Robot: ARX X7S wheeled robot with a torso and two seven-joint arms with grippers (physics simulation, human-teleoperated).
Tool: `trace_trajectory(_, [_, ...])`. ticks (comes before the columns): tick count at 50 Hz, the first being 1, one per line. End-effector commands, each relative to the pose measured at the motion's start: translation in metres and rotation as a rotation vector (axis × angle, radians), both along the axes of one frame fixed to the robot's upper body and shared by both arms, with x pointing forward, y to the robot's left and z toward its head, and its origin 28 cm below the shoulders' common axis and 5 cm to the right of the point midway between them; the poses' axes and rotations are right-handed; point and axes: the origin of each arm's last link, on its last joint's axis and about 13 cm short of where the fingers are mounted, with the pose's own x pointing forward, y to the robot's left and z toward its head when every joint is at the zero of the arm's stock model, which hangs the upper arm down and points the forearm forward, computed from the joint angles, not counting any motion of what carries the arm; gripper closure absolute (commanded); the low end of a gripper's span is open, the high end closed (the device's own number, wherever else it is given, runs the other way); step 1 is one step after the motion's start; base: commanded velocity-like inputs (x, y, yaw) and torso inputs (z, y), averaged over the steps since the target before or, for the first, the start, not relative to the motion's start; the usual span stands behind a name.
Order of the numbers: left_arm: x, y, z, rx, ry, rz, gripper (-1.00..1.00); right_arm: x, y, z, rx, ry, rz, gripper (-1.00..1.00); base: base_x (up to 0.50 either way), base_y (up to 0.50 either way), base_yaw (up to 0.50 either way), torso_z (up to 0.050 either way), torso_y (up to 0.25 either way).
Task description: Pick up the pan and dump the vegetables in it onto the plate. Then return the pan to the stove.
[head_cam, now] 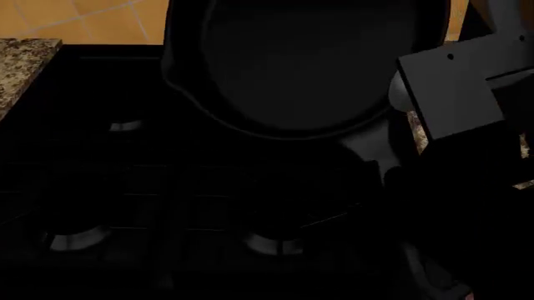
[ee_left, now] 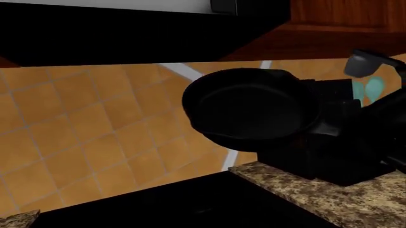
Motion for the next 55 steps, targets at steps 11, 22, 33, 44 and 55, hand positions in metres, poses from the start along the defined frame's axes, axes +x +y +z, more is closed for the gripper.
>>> trace_trajectory(11, [0.000, -0.003, 0.005, -0.033, 0.006, -0.083, -1.00, 0.034, -0.006, -0.005, 0.169, 0.136, 0.010, 1.00, 0.00, 0.00, 0.00, 0.000, 0.002])
trace_trajectory(22, [0.000, -0.002, 0.003, -0.036, 0.008, -0.084, -1.00, 0.034, 0.003, -0.013, 0.156, 0.257, 0.078, 1.00, 0.00, 0.00, 0.00, 0.001, 0.002])
trace_trajectory(33, [0.001, -0.002, -0.001, -0.049, 0.005, -0.088, -1.00, 0.024, 0.002, -0.024, 0.193, 0.359, 0.101, 1.00, 0.00, 0.00, 0.00, 0.000, 0.002])
trace_trajectory(44, [0.000, -0.002, 0.000, -0.047, 0.001, -0.082, -1.00, 0.027, 0.000, -0.035, 0.209, 0.387, 0.084, 1.00, 0.00, 0.00, 0.00, 0.001, 0.001])
trace_trajectory(55, [-0.001, -0.002, 0.003, -0.040, -0.001, -0.081, -1.00, 0.044, -0.003, -0.052, 0.230, 0.413, 0.063, 1.00, 0.00, 0.00, 0.00, 0.000, 0.002])
